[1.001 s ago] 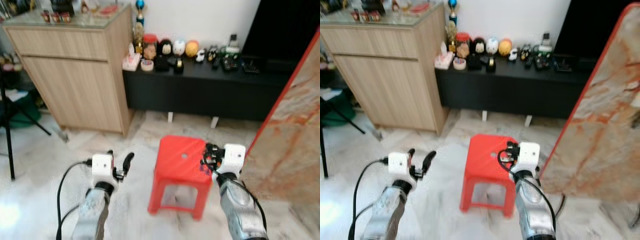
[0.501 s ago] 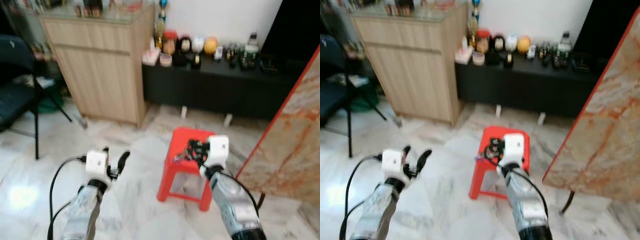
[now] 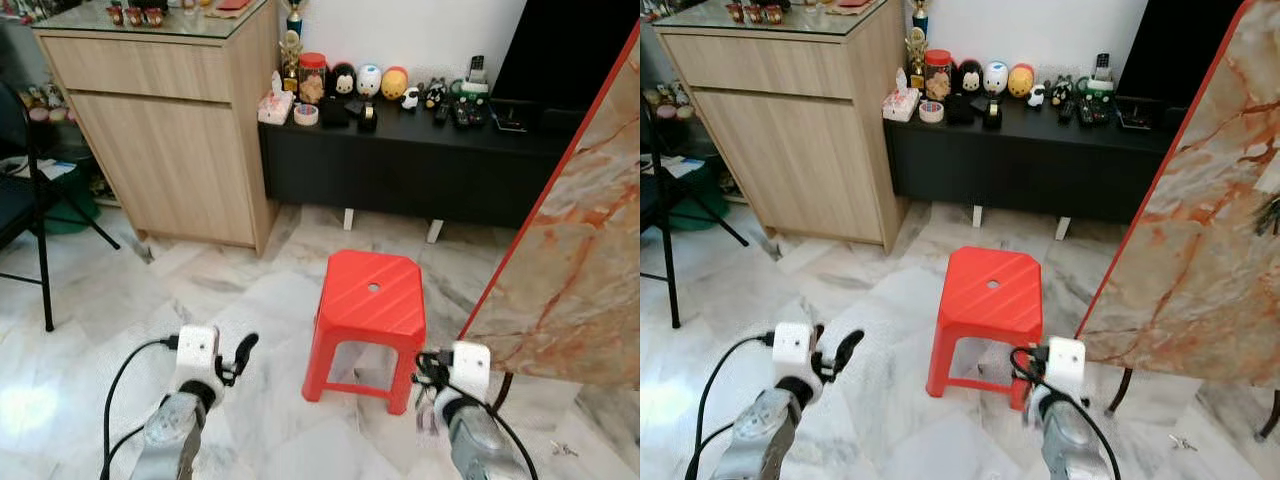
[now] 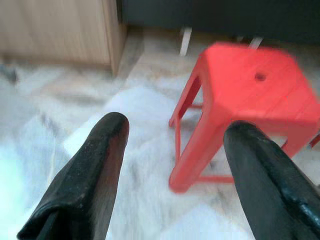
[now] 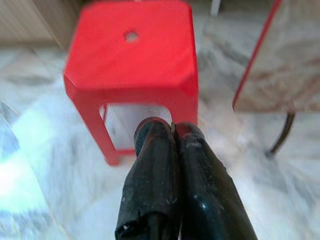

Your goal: Hang keys on a hook

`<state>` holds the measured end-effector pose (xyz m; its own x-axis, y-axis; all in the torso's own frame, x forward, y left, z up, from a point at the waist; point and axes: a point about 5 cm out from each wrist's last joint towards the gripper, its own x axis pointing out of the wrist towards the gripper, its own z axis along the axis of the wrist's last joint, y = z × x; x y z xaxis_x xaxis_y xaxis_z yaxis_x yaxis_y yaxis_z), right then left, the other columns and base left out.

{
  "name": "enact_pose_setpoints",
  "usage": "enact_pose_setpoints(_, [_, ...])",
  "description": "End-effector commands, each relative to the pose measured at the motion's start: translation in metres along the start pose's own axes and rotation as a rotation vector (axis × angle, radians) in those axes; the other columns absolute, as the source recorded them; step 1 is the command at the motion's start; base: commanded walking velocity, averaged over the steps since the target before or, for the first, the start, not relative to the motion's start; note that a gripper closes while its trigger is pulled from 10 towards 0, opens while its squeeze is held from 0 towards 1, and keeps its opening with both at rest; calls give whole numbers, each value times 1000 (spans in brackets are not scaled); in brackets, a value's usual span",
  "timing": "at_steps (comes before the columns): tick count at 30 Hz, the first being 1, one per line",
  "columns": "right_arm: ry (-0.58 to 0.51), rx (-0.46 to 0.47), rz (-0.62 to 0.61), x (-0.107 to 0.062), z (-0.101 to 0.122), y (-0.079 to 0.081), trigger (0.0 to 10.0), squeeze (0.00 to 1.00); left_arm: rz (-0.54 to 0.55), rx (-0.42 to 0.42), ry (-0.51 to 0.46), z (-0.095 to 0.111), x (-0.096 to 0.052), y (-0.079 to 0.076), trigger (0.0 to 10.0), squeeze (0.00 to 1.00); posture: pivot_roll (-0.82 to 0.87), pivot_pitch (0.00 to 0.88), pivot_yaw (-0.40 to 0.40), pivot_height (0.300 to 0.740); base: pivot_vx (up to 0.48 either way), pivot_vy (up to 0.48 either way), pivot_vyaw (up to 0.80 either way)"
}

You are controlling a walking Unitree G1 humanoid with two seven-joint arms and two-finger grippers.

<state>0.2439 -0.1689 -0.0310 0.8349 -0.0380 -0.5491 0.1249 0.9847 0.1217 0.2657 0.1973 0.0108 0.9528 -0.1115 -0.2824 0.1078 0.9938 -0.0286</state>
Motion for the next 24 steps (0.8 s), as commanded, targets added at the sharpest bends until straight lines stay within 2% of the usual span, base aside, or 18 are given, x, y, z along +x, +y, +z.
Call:
enact_pose_setpoints(1, [37, 13, -37, -4, -15, -9, 10000, 0, 18, -5, 58, -10, -2, 6, 10000, 0, 12, 39, -52, 740, 0, 0, 0])
enact_pose_setpoints(3, [110, 17, -79, -11, -39, -18, 10000, 0, 15, -50, 175, -33, -8, 6, 10000, 0, 13, 42, -49, 740, 0, 0, 0])
enact_pose_setpoints(5, [153, 31, -96, -15, -50, -21, 10000, 0, 41, -66, 232, -44, -12, 7, 10000, 0, 22, 48, -43, 740, 0, 0, 0])
enact_pose_setpoints(6, [188, 60, -112, -19, -60, -23, 10000, 0, 57, -47, 294, -55, -17, 7, 10000, 0, 13, 48, -41, 740, 0, 0, 0])
enact_pose_setpoints(8, [204, 68, -120, -21, -64, -23, 10000, 0, 60, -43, 313, -59, -19, 7, 10000, 0, 11, 50, -40, 740, 0, 0, 0])
enact_pose_setpoints(12, [302, 76, -156, -34, -89, -28, 10000, 0, 45, -4, 429, -80, -31, 2, 10000, 0, 15, 56, -35, 740, 0, 0, 0])
enact_pose_setpoints(18, [337, 74, -177, -40, -99, -32, 10000, 0, 74, -17, 480, -89, -39, 6, 10000, 0, 16, 57, -29, 740, 0, 0, 0])
enact_pose_setpoints(24, [349, 80, -190, -44, -104, -35, 10000, 0, 75, 11, 519, -95, -49, 19, 10000, 0, 10, 54, -26, 740, 0, 0, 0])
